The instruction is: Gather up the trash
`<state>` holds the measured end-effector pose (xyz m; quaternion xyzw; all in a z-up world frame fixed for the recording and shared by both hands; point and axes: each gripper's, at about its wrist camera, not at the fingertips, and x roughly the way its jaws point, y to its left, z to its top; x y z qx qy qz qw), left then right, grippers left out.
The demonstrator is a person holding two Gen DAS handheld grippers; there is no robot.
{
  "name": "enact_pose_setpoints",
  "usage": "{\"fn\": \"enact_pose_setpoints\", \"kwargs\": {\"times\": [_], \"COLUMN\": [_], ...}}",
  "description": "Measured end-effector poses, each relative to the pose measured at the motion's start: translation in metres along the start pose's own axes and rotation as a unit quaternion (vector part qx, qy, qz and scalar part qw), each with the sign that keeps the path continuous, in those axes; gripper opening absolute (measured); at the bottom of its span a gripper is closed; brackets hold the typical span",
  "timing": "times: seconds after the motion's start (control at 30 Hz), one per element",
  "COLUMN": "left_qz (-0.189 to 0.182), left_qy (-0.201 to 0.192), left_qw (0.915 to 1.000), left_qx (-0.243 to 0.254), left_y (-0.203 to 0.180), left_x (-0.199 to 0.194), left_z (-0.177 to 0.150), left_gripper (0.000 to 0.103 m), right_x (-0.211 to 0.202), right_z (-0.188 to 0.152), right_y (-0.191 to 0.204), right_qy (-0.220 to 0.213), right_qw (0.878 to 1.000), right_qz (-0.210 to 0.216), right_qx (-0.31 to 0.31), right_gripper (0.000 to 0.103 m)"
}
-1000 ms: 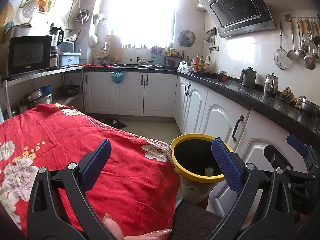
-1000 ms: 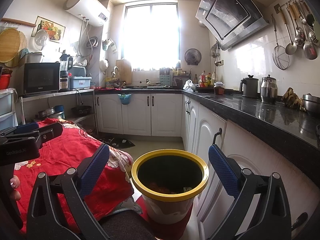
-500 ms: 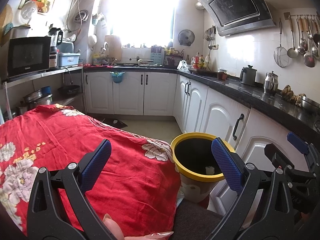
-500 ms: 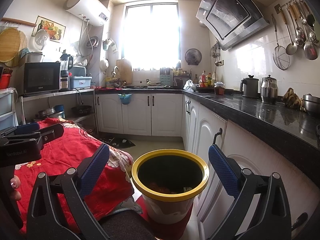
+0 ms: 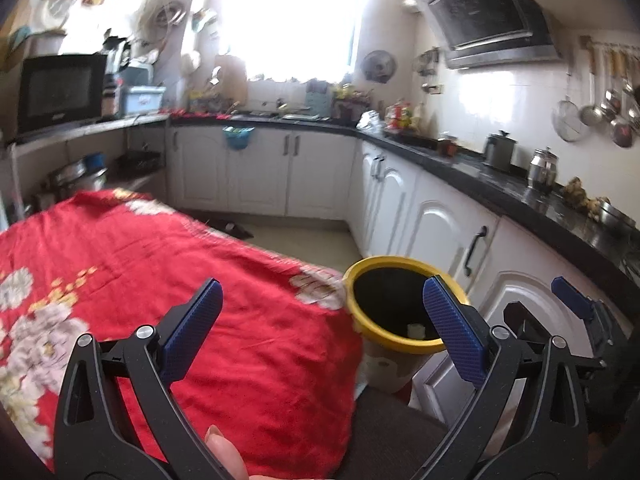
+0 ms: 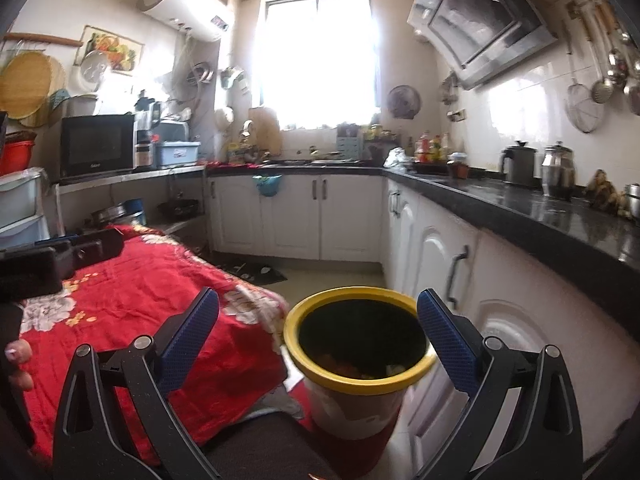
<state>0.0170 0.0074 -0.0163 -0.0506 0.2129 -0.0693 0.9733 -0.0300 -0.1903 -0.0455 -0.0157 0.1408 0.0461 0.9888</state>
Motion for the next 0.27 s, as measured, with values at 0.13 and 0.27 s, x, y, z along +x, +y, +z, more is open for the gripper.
{"fn": "enact_pose_setpoints", "kwargs": {"times": [0.13,0.27], "left_qz": [0.086,0.276], "left_qy": [0.051,0.083], "left_qw": [0.9927,0.946], "left_qx": [-0.068,-0.148], "left_y": [0.082,0.199], "left_x": [-0.012,-0.045], "left_z": [-0.007,-0.035], "left_gripper": [0.092,0.092], "right_x": [0.03,0.082], "right_z": [0.012,0.027], "right_y": [0.053,0.165], "right_qy": [0.024,0.113], "right_qw": [0.995,0.96], "right_qz": [0.086,0.253], "right_qx": [-0.036,-0.05], "right_gripper": [0.097,0.097]}}
